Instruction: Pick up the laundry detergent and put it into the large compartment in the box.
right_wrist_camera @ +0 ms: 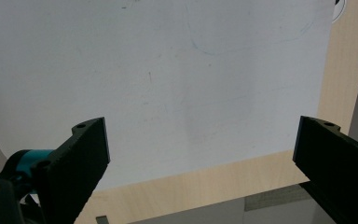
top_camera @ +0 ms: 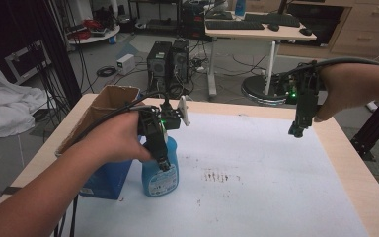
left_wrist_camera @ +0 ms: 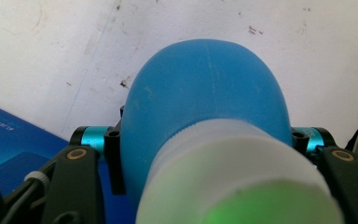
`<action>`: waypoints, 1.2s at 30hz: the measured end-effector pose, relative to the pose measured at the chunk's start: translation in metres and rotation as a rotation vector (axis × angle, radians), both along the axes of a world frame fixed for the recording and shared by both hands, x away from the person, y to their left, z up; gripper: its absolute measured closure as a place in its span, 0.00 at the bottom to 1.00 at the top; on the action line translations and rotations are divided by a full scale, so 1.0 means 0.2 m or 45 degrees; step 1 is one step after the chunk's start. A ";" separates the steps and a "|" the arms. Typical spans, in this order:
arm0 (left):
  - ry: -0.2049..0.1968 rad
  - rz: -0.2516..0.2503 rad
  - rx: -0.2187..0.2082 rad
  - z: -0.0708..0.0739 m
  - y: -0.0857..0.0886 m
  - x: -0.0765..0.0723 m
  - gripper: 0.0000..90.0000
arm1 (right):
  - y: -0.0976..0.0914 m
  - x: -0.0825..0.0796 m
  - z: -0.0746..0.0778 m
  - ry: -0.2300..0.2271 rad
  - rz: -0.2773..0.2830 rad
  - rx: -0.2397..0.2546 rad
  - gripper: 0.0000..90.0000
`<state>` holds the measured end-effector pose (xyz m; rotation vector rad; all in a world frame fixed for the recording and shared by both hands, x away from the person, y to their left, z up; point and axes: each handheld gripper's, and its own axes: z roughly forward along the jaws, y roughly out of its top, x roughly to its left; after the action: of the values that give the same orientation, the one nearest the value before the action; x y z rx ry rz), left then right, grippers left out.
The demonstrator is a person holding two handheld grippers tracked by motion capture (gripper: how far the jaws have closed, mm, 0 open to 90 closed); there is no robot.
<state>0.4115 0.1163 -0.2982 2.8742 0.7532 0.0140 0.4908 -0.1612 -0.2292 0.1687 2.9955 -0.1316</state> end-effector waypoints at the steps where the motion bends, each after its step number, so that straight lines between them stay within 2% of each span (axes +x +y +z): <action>1: -0.002 -0.005 0.012 0.00 0.00 0.00 0.43 | 0.00 0.00 0.00 0.001 0.005 -0.009 0.03; 4: 0.005 -0.009 0.019 0.00 -0.01 0.00 0.43 | 0.00 0.00 0.00 0.002 -0.002 -0.007 0.03; 5: 0.031 -0.012 0.029 0.01 -0.01 0.00 0.43 | 0.00 0.00 0.00 0.000 0.001 -0.007 0.03; 10: 0.055 -0.041 0.013 0.03 -0.02 -0.01 0.43 | 0.00 0.00 0.00 -0.001 0.001 -0.002 0.03; 20: 0.063 -0.080 0.044 0.17 -0.04 -0.04 0.43 | -0.01 -0.01 0.00 -0.004 -0.001 0.005 0.03; 23: 0.075 -0.074 0.062 0.25 -0.05 -0.04 0.43 | -0.01 -0.02 0.00 -0.005 0.008 0.008 0.03; 26: 0.087 -0.076 0.052 0.32 -0.04 -0.05 0.43 | -0.01 -0.02 0.01 -0.009 0.005 0.005 0.03; 27: 0.087 -0.076 0.052 0.32 -0.04 -0.05 0.43 | -0.01 -0.02 0.01 -0.009 0.005 0.005 0.03; 28: 0.094 -0.070 0.049 0.37 -0.03 -0.05 0.43 | -0.01 -0.02 0.01 -0.011 0.008 0.011 0.03; 30: 0.097 -0.060 0.050 0.42 -0.02 -0.05 0.43 | 0.00 -0.02 0.01 -0.013 0.011 0.015 0.03; 31: 0.097 -0.060 0.050 0.42 -0.02 -0.05 0.43 | 0.00 -0.02 0.01 -0.012 0.012 0.013 0.03; 32: 0.105 -0.044 0.050 0.48 -0.01 -0.04 0.43 | 0.00 -0.02 0.01 -0.013 0.019 0.015 0.03; 36: 0.109 0.011 0.052 0.60 0.02 -0.04 0.43 | 0.00 -0.02 0.01 -0.018 0.010 0.018 0.03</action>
<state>0.4042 0.1206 -0.1785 2.9268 0.7896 -0.0937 0.4862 -0.1604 -0.2277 0.1581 2.9834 -0.1083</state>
